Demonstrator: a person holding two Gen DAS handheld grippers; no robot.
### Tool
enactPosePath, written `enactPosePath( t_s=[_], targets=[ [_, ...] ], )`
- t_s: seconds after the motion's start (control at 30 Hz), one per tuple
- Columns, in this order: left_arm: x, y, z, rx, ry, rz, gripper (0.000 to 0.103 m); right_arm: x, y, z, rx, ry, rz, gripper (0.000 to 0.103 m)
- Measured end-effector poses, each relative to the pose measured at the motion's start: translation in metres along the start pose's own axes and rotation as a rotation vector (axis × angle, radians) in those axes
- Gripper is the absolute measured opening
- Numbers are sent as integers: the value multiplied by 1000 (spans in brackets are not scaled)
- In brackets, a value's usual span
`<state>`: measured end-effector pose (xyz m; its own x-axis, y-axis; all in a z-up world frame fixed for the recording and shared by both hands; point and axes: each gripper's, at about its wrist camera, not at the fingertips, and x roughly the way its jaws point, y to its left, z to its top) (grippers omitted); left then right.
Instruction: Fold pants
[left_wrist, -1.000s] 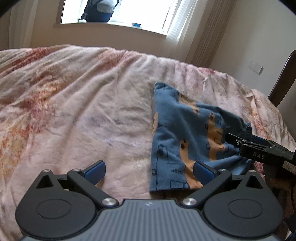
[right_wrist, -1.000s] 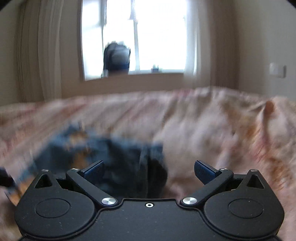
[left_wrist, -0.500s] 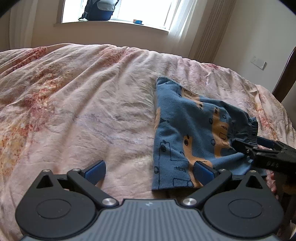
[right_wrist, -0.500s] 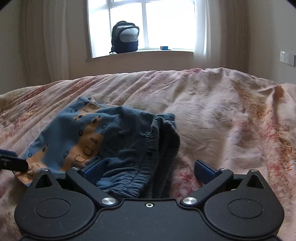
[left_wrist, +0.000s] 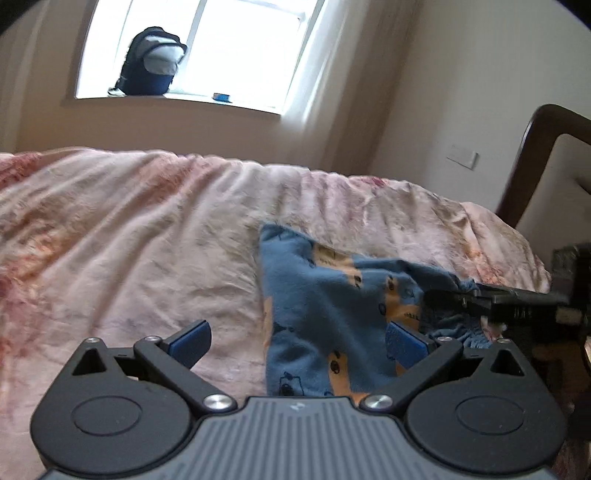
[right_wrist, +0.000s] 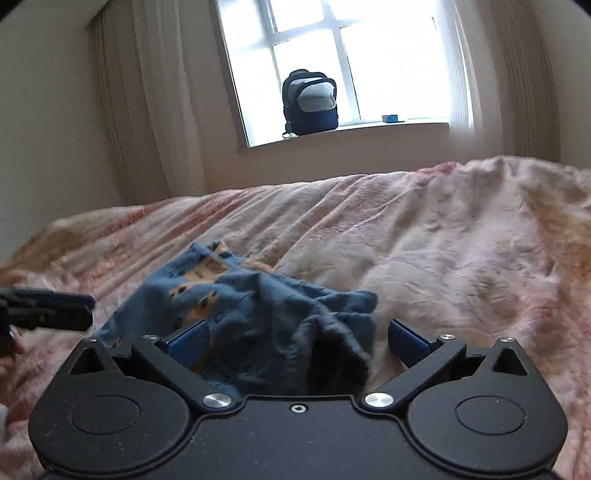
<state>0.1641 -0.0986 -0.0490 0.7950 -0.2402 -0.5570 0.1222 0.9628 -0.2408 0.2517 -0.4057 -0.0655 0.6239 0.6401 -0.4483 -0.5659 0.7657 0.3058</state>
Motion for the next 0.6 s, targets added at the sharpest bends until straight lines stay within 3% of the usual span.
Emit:
enactPosePath(
  t_s=[0.1,0.27,0.47,0.6],
  targets=[
    [11,8,-9,-83,62,-22,103,10,-20,4,90,33,102,103],
    [10,8,-18,-130,50,-53,103,3,-32,-2,174,18,253,103],
    [19,1,-29,-89,63,-25,103,-3,-38,-6,220,22,286,103],
    [21,4,-33,-102,35,-33,103,-7,-34,-11,183,20,258,103]
  ],
)
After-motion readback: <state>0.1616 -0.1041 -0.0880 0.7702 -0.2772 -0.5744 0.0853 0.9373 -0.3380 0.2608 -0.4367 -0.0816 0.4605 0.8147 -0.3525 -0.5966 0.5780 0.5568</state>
